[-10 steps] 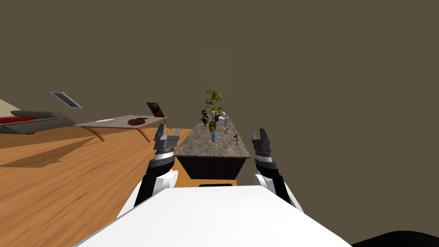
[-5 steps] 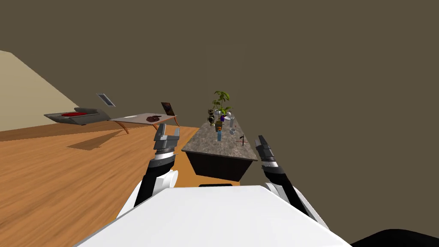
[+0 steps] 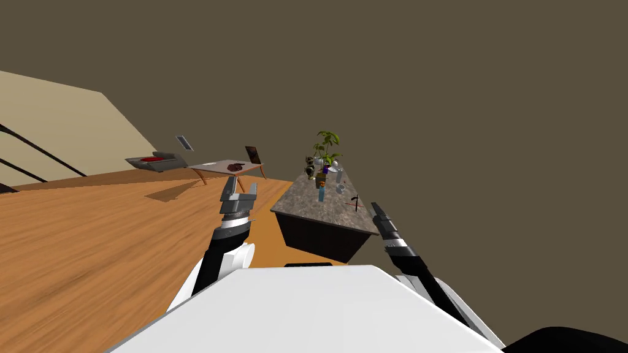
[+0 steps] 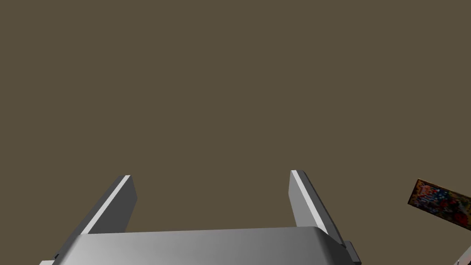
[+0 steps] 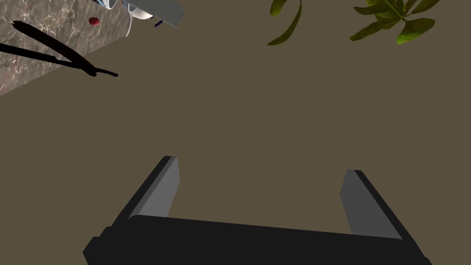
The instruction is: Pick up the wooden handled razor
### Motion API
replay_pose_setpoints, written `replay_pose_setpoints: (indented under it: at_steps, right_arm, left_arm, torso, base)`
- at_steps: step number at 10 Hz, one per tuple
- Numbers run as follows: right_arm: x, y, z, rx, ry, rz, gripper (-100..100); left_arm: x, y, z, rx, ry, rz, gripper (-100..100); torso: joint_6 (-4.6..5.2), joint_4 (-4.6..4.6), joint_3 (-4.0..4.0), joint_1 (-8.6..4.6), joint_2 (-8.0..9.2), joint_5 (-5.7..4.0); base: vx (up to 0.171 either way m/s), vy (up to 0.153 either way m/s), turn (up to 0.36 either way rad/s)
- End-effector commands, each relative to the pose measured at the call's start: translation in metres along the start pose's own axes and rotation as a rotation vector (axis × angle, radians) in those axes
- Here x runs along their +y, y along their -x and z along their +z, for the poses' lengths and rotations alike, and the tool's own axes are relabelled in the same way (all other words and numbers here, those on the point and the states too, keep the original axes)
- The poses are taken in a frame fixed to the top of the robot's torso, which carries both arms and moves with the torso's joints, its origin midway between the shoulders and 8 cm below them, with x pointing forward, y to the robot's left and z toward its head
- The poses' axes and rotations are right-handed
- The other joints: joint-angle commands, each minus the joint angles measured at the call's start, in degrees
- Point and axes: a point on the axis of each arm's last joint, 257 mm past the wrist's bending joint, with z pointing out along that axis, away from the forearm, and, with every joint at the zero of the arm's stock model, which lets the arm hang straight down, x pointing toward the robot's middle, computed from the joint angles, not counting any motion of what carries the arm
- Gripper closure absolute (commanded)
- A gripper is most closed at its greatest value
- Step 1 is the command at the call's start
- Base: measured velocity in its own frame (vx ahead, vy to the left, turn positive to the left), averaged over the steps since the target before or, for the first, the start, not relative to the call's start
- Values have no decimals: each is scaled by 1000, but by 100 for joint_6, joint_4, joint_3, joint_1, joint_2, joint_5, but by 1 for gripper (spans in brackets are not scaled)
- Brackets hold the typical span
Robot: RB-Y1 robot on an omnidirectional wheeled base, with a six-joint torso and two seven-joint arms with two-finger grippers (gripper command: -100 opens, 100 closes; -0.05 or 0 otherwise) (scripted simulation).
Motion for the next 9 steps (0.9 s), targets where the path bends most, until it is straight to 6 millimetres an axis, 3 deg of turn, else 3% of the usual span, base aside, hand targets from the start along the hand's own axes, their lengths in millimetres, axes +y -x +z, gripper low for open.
replay_pose_setpoints:
  at_steps: [1, 2, 3, 4, 5, 6, 7, 8, 9]
  right_arm:
    - [-22, 10, -12, 29, -74, -37, -100]
    - [-44, 18, -23, 43, -140, -61, -100]
    - [-43, 18, -22, 56, -137, -70, -100]
    - [-64, 28, -34, 69, -204, -95, -100]
    - [-63, 28, -33, 79, -202, -102, -100]
    - [-83, 38, -44, 99, -267, -132, -100]
    - [-83, 38, -44, 102, -267, -134, -100]
    - [-102, 50, -56, 123, -332, -166, -100]
    - [-102, 50, -56, 124, -332, -167, -100]
  left_arm:
    - [0, 0, 0, 0, 0, 0, 0]
    - [0, 0, 0, 0, 0, 0, 0]
    - [0, 0, 0, 0, 0, 0, 0]
    - [0, 0, 0, 0, 0, 0, 0]
    - [0, 0, 0, 0, 0, 0, 0]
    - [0, 0, 0, 0, 0, 0, 0]
    - [0, 0, 0, 0, 0, 0, 0]
    - [0, 0, 0, 0, 0, 0, 0]
    - [0, 0, 0, 0, 0, 0, 0]
  torso:
    - [0, 0, 0, 0, 0, 0]
    - [-2, 0, 0, 0, 0, 0]
    - [-4, 0, 0, 4, 0, 1]
    - [1, 0, 0, -1, -1, 0]
    - [-2, 0, -1, -2, -2, 0]
    - [1, 0, -2, -6, -3, -1]
    - [-2, -1, -2, -5, -4, -1]
    - [1, -1, -2, -7, -4, -1]
    - [-1, 0, -1, -4, -2, -1]
  base:
    - [-10, 42, 171]
    - [-11, 59, 314]
    - [-7, 37, 99]
    - [-4, 41, 173]
    - [-3, 27, 89]
    - [-1, 33, 203]
    - [0, 25, 101]
    - [-3, 34, 181]
    - [-3, 28, 108]
